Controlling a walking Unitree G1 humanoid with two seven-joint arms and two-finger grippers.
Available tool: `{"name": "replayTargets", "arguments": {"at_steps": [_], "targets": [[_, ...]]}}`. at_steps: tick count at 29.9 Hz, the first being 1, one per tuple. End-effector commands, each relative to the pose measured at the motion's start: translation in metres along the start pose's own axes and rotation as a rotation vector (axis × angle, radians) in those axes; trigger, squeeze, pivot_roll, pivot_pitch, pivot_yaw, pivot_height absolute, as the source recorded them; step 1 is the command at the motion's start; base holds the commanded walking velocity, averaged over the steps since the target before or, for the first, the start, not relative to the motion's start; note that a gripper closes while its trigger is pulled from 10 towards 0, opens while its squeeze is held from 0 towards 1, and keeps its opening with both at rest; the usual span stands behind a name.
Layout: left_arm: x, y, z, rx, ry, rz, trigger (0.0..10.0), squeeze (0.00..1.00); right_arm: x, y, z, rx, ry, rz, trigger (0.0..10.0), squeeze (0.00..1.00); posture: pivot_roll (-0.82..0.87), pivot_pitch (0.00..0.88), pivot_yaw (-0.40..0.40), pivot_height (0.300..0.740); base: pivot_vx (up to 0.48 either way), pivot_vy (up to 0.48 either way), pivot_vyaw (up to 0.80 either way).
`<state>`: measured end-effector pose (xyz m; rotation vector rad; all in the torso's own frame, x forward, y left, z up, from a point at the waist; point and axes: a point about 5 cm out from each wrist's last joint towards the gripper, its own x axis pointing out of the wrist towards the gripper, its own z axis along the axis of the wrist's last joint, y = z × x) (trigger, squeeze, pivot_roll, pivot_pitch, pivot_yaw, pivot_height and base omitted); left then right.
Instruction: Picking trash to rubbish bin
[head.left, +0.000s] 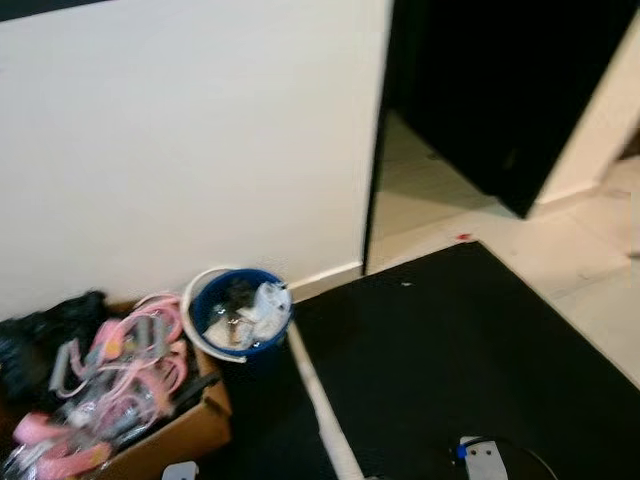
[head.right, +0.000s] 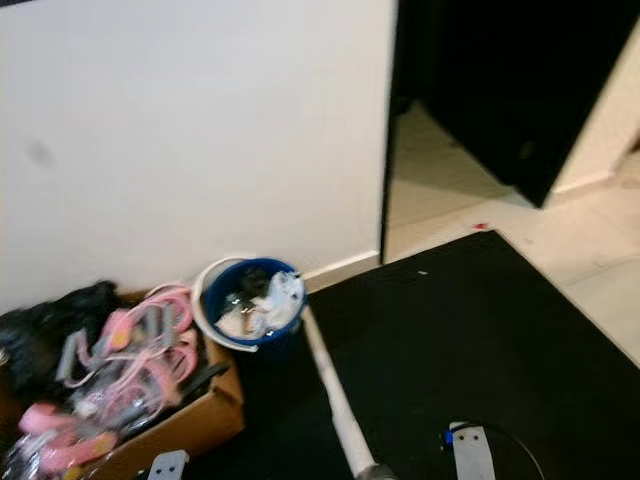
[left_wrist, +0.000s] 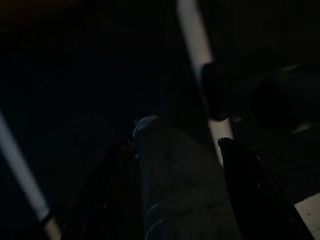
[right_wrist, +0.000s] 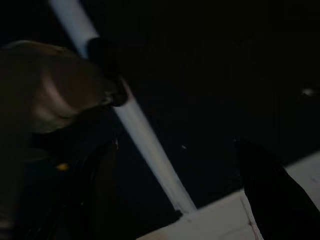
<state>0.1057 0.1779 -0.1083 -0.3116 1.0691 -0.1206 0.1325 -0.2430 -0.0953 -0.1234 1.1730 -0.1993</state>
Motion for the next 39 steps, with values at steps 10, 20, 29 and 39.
{"name": "replayTargets", "arguments": {"at_steps": [10, 20, 29, 39], "targets": [[-0.003, 0.004, -0.009, 0.012, 0.036, 0.019, 10.0, 0.0, 0.0, 0.007, -0.003, 0.004, 0.013, 0.018, 10.0, 0.0, -0.07, 0.051, 0.095, 0.74, 0.0, 0.0, -0.77], [-0.002, 0.004, -0.004, 0.028, 0.024, 0.026, 10.0, 0.0, 0.0, 0.008, -0.003, 0.006, 0.012, 0.017, 10.0, 0.0, -0.08, 0.048, 0.096, 0.74, 0.0, 0.0, -0.77], [-0.001, 0.003, 0.0, 0.043, 0.019, 0.028, 10.0, 0.0, 0.0, 0.008, -0.002, 0.007, 0.011, 0.017, 10.0, 0.0, -0.08, 0.046, 0.095, 0.74, 0.0, 0.0, -0.77], [0.001, 0.001, 0.002, 0.049, 0.014, 0.019, 10.0, 0.0, 0.0, 0.008, 0.001, 0.001, 0.005, 0.017, 10.0, 0.0, -0.08, 0.039, 0.089, 0.74, 0.0, 0.0, -0.77]]}}
